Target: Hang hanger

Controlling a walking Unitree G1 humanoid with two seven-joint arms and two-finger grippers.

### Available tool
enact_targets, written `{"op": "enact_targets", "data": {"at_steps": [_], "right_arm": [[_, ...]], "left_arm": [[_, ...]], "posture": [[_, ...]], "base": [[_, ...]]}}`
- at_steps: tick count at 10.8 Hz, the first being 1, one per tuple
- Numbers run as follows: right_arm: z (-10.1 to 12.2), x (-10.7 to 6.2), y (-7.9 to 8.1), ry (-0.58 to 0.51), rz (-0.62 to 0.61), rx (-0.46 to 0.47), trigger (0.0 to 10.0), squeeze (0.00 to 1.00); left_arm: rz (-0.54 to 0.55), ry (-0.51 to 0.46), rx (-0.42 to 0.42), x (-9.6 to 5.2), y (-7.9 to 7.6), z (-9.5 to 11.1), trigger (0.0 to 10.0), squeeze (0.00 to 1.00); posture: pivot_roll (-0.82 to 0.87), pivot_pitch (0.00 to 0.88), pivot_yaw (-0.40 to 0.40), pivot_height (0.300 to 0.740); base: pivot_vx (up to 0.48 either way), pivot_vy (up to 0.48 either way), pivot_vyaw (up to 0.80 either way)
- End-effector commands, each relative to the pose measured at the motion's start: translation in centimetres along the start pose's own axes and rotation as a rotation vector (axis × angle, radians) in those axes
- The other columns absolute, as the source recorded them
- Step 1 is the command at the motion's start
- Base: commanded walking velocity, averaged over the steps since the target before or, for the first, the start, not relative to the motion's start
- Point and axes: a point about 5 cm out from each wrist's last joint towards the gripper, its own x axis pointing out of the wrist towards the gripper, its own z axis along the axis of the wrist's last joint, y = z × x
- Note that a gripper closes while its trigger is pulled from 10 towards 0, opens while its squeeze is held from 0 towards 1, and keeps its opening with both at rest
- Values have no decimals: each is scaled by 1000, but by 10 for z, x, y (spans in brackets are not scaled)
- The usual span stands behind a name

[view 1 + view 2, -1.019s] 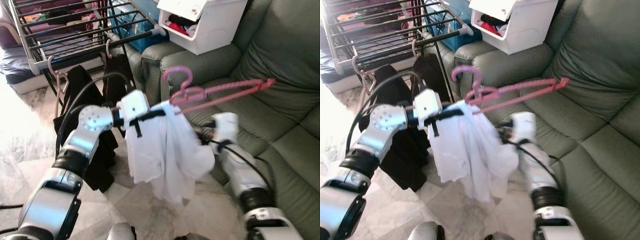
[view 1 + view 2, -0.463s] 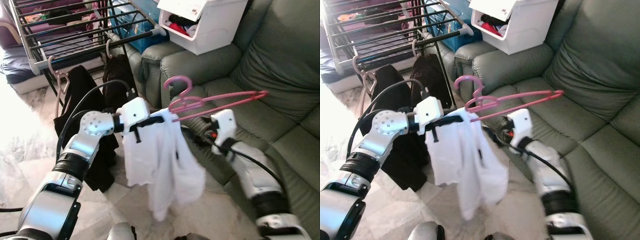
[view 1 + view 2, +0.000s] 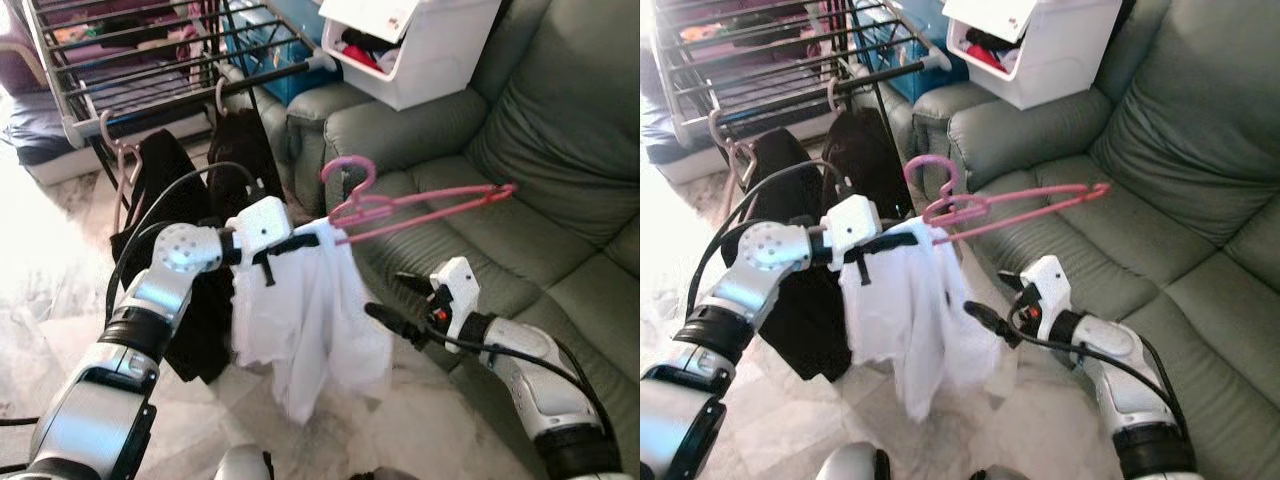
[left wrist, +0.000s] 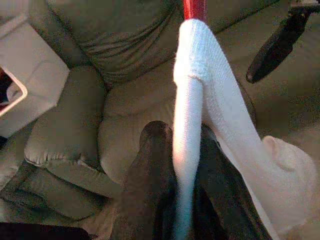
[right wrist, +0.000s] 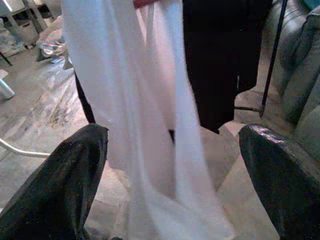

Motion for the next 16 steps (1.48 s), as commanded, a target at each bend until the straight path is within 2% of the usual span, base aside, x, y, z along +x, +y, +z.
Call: {"op": "enact_targets", "data": {"at_steps": [1,3,5,6,8,12,15,16], "right_arm": [[6,6,-4,-8,-17,-33,10000,0],[13,10,-11,-52,-76,-58,10000,0],[31,11,-12,-140,-66,-62,10000,0],[44,8,-13,-215,-44,-24,10000,0],[43,4,-16,-206,-48,-28,10000,0],[9,9,-9,-93,-36,27,10000,0],[-12,5,-13,-24,-96,54,10000,0],[-33,-1,-17,112,-152,45,10000,0]], "left_arm": [[-4,-67,49,2,5,19,0,0],[-34,-108,51,3,2,29,0,0],[-34,-79,47,-1,-1,22,0,0],[-21,-59,16,0,-2,14,0,0],[-21,-43,3,1,-7,9,0,0],[2,-112,15,7,-4,26,0,0],[13,-192,32,1,7,52,0,0],[24,-223,36,-4,13,63,0,0]], "posture": [[-61,0,7,740],[-52,0,4,740],[-54,0,4,740],[-62,0,7,740],[-68,0,8,740],[-60,0,-2,740],[-55,0,-7,740],[-52,0,-10,740]], "base": [[0,0,0],[0,0,0],[0,0,0],[0,0,0],[0,0,0],[0,0,0],[0,0,0],[0,0,0]]}}
